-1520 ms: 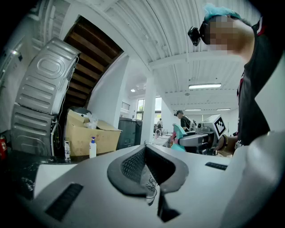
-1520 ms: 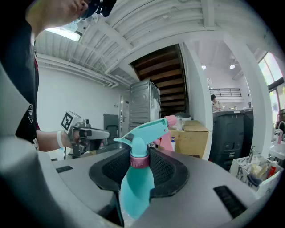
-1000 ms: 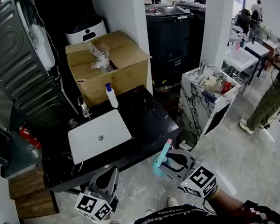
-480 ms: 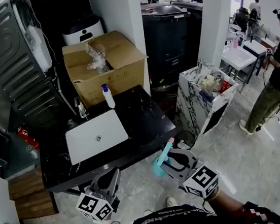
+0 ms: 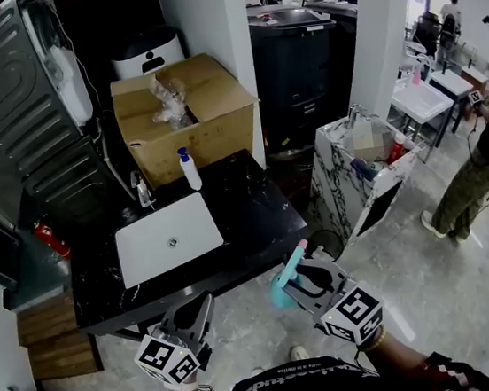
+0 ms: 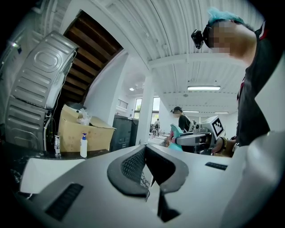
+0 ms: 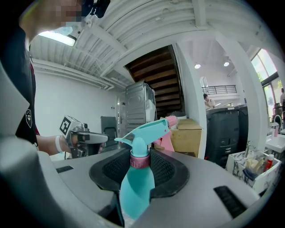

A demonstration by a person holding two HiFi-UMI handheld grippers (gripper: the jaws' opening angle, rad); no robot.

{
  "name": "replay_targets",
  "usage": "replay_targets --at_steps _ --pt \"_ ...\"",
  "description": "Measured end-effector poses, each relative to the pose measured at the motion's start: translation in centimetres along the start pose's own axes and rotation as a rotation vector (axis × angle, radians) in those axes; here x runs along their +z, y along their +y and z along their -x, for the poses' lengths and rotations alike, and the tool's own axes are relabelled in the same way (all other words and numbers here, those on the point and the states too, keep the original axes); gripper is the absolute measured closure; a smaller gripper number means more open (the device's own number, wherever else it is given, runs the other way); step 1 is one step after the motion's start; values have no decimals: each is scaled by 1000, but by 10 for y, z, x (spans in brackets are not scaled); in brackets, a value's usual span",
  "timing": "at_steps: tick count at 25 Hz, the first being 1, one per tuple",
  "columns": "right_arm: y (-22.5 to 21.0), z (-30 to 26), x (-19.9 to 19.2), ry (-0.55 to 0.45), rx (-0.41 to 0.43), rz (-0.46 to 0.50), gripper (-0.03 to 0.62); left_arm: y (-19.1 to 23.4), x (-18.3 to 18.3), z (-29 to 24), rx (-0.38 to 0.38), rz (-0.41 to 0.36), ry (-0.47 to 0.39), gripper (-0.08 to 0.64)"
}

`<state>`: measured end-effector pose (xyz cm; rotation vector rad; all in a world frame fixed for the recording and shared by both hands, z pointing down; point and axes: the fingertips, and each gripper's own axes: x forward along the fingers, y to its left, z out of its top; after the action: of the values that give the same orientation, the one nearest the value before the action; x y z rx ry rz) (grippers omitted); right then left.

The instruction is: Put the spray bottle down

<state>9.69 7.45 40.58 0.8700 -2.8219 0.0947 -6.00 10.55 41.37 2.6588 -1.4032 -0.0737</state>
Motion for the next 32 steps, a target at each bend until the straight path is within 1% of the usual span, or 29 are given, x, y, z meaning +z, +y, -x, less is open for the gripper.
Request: replay_targets --at_steps 5,10,16,21,27,32 --pt "-13 5 2 4 8 18 431 -4 2 -14 10 12 -10 545" --pt "-34 14 -1 -3 12 11 431 -13 0 -34 9 6 -3 545" --pt "-62 24 -11 -12 15 -13 431 -21 0 -59 30 -5 8 545" --pt "-82 27 -21 -10 15 -48 431 -23 -1 -68 53 -23 19 545" --pt "-90 -1 -28 7 48 -72 431 -1 -6 -61 105 -15 35 545" --pt "-95 -47 -25 25 75 -64 431 45 -10 -59 152 -2 31 545"
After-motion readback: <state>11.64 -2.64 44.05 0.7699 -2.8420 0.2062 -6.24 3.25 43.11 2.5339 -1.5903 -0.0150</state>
